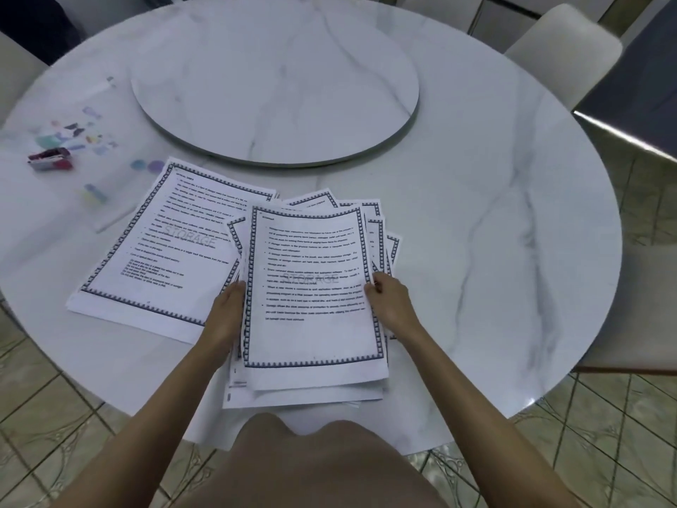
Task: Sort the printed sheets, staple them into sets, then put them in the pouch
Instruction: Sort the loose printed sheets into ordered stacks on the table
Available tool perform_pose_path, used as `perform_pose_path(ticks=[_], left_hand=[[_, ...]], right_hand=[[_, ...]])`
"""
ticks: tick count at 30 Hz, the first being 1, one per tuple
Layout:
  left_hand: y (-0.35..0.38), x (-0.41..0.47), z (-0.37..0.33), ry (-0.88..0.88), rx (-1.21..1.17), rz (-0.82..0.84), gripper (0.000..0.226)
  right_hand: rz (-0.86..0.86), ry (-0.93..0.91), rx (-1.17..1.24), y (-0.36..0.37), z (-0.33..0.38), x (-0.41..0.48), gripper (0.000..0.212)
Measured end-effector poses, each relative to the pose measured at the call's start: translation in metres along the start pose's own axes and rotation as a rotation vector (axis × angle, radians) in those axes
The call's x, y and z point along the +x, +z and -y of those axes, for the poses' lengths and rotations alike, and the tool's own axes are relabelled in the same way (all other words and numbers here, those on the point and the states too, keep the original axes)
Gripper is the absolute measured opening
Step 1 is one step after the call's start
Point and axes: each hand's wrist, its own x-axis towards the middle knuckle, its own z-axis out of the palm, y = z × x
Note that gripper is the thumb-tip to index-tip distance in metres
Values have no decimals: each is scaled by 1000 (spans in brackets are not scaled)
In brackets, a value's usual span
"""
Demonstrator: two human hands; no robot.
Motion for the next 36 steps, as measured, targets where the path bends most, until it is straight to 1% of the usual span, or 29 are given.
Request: perform_pose_path(ticks=[2,5,6,8,9,11,12,14,15,16,19,21,22,24,25,27,29,31,34,36], left_hand=[[1,-1,-5,14,-28,19,45],[2,0,-9,27,-56,3,50],[2,1,-10,44,-43,-4,48],[2,1,-11,101,47,-4,37],[2,4,-9,130,99,-11,35],[0,5,-8,168,149,-10,37],[-1,7,-7,182,166,-12,40],[-4,8,-7,199,182,-8,51],[-6,10,-7,207,177,-4,53],[-5,7,-11,236,147,2,48],[-4,0,-21,325,77,-2,22],[-3,-6,-32,384,24,-12,19],[-3,-7,-37,414,1,-25,18],[-1,-11,-48,463,-29,-46,17],[0,-13,-55,491,-45,-50,17],[5,-19,-70,554,-75,-40,19],[11,-24,-85,609,-94,-22,22],[17,-29,-98,664,-116,1,23],[28,-34,-104,739,-145,26,22],[34,-33,-97,733,-155,36,26]], right_hand=[[10,-29,-43,2,1,0,34],[40,-45,-80,1,3,0,26],[45,-51,-90,0,3,-1,27],[34,-55,-106,-3,1,-3,31],[23,-58,-107,-5,0,-3,28],[0,-50,-93,-10,-1,-4,12],[-16,-39,-84,-12,-1,-4,12],[-66,-11,-63,-17,-3,-1,26],[-91,-3,-50,-19,-5,1,30],[-111,3,-30,-21,-6,2,35],[-135,14,39,-29,-4,4,47],[-130,-11,117,-35,2,3,47],[-123,-23,168,-37,6,2,42],[-125,-72,236,-42,16,0,26],[-152,-115,256,-44,21,-1,23],[-253,-202,316,-49,34,-2,26],[-370,-292,395,-56,48,-5,22],[-439,-379,455,-62,60,-10,18],[-471,-459,494,-64,66,-18,22],[-450,-463,509,-59,60,-20,19]])
